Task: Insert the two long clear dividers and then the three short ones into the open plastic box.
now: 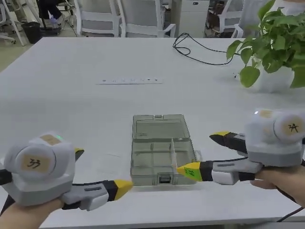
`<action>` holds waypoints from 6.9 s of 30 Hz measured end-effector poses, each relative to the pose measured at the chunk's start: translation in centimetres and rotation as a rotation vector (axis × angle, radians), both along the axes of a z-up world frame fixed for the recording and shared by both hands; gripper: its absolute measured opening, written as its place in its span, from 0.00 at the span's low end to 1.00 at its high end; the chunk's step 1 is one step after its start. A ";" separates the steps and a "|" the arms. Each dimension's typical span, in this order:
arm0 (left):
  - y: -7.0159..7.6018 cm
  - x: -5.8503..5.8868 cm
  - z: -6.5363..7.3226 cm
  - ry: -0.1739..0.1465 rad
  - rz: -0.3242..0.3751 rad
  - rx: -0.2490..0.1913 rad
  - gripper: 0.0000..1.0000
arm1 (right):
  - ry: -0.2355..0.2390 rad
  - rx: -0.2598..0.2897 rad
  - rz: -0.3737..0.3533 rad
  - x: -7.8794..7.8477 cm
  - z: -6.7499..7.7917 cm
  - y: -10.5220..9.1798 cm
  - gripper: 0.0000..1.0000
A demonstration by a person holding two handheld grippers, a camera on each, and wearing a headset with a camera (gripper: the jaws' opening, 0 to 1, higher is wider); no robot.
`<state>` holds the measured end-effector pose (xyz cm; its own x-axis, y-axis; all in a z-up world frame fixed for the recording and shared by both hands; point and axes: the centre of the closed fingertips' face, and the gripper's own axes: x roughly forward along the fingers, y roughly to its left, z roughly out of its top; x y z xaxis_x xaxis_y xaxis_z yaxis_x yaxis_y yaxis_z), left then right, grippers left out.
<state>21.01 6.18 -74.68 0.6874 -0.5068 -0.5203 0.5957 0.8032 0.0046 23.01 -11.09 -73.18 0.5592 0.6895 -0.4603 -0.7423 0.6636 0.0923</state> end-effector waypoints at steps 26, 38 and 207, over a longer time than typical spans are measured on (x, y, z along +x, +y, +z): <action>2.3 2.0 -5.7 0.212 0.130 0.116 0.60 | -0.013 -0.009 0.008 -1.0 0.1 -0.2 0.85; 3.0 2.6 -7.9 0.292 0.169 0.148 0.47 | -0.017 -0.013 0.011 -0.7 -0.1 -0.2 0.84; -4.5 1.2 2.5 0.026 0.086 -0.235 0.44 | 0.350 0.519 -0.243 3.1 2.4 11.3 0.07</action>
<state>22.19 1.70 -72.15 0.7207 -0.5565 -0.4133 0.5228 0.8279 -0.2031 26.14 0.22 -70.83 0.6044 0.7437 -0.2858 -0.4458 0.6130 0.6523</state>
